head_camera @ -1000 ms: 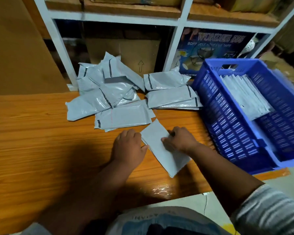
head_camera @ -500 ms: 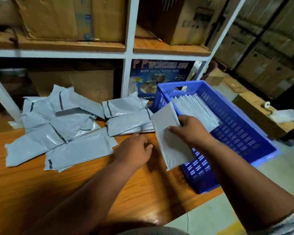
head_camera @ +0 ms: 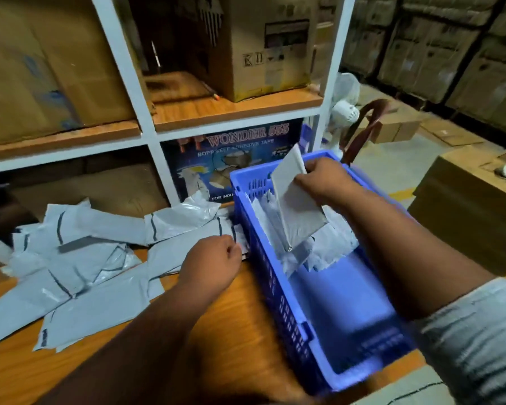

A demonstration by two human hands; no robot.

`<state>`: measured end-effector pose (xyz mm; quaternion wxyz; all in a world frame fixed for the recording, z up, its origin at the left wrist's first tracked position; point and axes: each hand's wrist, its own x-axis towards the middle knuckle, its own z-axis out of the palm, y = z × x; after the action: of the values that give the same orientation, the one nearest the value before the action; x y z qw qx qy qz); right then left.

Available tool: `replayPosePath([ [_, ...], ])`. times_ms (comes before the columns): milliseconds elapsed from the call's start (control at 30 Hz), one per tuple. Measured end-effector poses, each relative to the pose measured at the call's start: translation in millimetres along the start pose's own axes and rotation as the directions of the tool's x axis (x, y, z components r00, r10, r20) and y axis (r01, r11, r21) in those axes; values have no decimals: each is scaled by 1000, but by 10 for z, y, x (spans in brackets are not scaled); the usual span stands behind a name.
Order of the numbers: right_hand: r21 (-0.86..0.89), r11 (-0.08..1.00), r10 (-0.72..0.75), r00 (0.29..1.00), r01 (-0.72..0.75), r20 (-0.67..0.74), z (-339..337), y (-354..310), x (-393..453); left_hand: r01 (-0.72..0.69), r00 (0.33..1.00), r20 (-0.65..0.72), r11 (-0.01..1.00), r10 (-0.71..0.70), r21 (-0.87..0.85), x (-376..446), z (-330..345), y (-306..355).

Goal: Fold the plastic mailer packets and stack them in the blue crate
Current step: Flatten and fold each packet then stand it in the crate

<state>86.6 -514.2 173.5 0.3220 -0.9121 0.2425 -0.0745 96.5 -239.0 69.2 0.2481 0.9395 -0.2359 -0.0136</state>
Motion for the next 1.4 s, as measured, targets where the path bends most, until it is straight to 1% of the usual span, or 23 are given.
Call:
replayPosePath([
  [67, -12, 1000, -18, 996, 19, 82, 188, 46, 141, 24, 1000, 14, 999, -25, 30, 19, 47, 17],
  [133, -35, 996, -72, 984, 79, 163, 406, 16, 246, 60, 998, 28, 997, -62, 54, 34, 74, 37],
  [233, -81, 984, -136, 960, 160, 244, 674, -89, 336, 96, 995, 24, 992, -99, 85, 59, 97, 98],
  [367, -199, 961, -120, 938, 192, 326, 936, -115, 377, 126, 992, -1, 986, -127, 110, 59, 103, 161],
  [600, -295, 923, -133, 924, 248, 359, 955, -181, 360, 174, 984, 6, 976, -176, 133, -18, 148, 282],
  [667, -270, 930, -145, 923, 250, 357, 882, -142, 374, 186, 982, -9, 975, -186, 125, -42, 119, 284],
  [767, -204, 951, -167, 940, 234, 299, 614, -43, 383, 183, 982, -60, 979, -178, 91, -25, 29, 324],
  [833, -156, 962, -174, 943, 224, 282, 385, 61, 306, 160, 983, -96, 985, -154, 64, 8, -17, 395],
  [900, -171, 962, -158, 945, 212, 287, 169, 228, 178, 118, 986, -126, 992, -113, 39, 6, -30, 517],
  [967, -261, 948, -101, 950, 182, 294, -49, 454, 21, 40, 988, -154, 998, -33, 45, -19, -16, 642],
  [1033, -393, 909, -11, 951, 138, 308, -265, 692, -118, -60, 978, -194, 996, 72, 67, -46, 14, 742],
  [1100, -544, 833, 98, 938, 105, 332, -464, 902, -275, -148, 957, -237, 984, 167, 95, -38, 64, 820],
  [1167, -648, 757, 198, 918, 81, 345, -601, 1074, -457, -219, 939, -242, 968, 243, 121, 0, 105, 941],
  [1233, -721, 689, 256, 906, 74, 337, -628, 1228, -598, -304, 926, -187, 941, 328, 147, 42, 158, 1101],
  [1267, -752, 656, 276, 906, 68, 322, -613, 1283, -638, -336, 925, -136, 930, 356, 149, 62, 196, 1192],
  [1367, -809, 585, 298, 912, 60, 283, -584, 1356, -747, -347, 938, 72, 929, 340, 128, 92, 338, 1476],
  [1400, -807, 589, 313, 910, 37, 271, -596, 1371, -769, -339, 936, 135, 933, 324, 116, 93, 389, 1547],
])
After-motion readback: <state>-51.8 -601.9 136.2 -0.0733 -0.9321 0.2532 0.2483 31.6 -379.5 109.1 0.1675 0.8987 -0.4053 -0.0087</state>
